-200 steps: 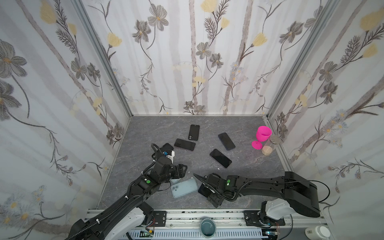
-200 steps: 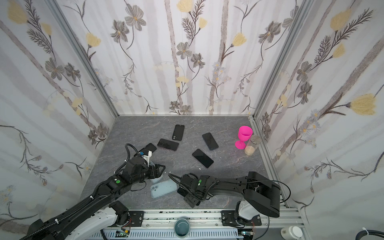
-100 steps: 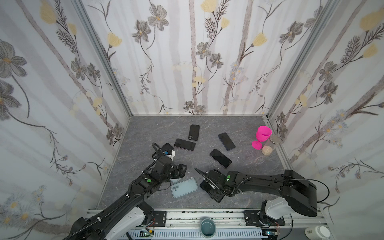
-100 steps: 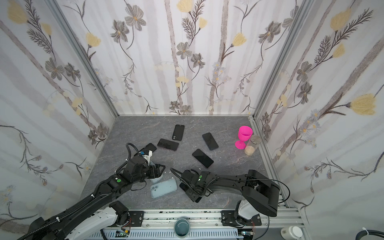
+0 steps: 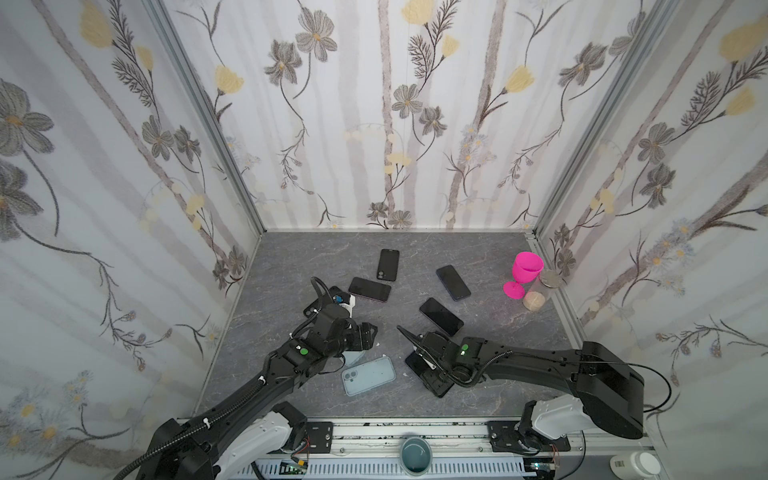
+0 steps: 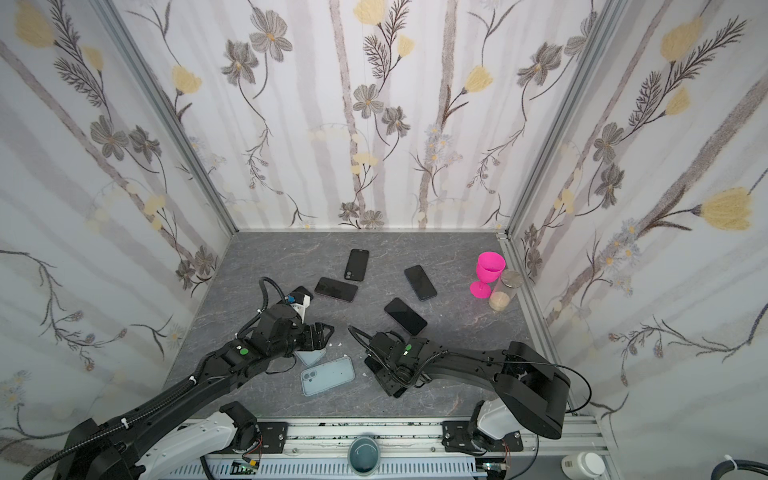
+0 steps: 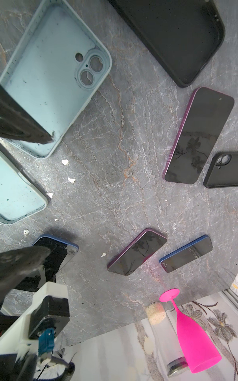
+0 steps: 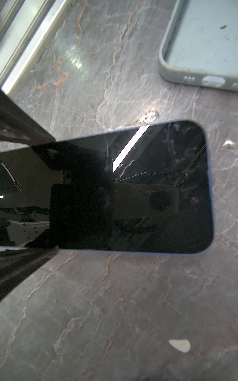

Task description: Put the phone into the phone case

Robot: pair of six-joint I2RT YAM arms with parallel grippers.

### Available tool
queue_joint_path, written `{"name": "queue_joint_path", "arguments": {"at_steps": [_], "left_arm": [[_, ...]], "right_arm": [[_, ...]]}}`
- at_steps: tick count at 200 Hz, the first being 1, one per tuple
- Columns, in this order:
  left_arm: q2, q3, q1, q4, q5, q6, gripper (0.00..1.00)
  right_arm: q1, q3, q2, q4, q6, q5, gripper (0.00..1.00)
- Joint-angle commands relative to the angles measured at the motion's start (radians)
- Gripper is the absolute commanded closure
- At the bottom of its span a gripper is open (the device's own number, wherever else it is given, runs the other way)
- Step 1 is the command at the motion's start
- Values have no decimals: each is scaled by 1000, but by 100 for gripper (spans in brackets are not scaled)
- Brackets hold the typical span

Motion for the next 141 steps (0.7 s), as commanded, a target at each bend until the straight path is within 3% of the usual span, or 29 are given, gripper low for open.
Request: {"name": "queue_joint_path", "arguments": {"at_steps": [1,39,93,141], "left_arm": [[14,27,0,36,30,18,22],[90,103,-1,46,156,62,24],[219,268,-1,53,432,83,28],[225,268,1,106,500,28,35]], "right_arm": [[-3,24,-30,-8,11,64,47],[-11,67,-97,1,-24,131,47],[-30,135,-186,87,-154,204,47],[-33,142,-246,193,-248,161,46]]}}
